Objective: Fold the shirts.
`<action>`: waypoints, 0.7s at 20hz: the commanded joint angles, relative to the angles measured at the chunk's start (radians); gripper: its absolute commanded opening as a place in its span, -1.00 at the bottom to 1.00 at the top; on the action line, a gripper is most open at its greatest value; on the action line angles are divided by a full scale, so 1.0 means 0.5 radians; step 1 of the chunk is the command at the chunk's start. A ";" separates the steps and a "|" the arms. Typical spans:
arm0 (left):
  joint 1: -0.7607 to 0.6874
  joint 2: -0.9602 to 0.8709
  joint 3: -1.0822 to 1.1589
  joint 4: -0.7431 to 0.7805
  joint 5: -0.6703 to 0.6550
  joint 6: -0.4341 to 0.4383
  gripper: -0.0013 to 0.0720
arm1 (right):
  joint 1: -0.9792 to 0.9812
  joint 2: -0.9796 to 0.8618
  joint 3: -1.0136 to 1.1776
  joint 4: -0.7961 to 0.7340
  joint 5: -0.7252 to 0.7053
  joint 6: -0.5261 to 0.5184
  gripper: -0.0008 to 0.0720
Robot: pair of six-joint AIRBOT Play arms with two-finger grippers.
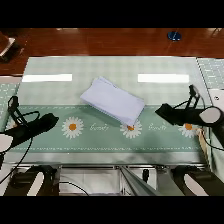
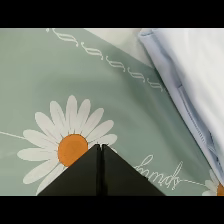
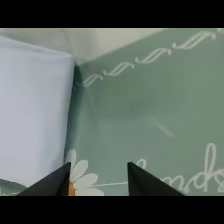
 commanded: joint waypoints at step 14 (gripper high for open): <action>0.000 -0.002 -0.001 -0.002 0.033 -0.001 -0.89 | 0.093 -1.250 0.620 1.002 0.342 -0.776 -0.18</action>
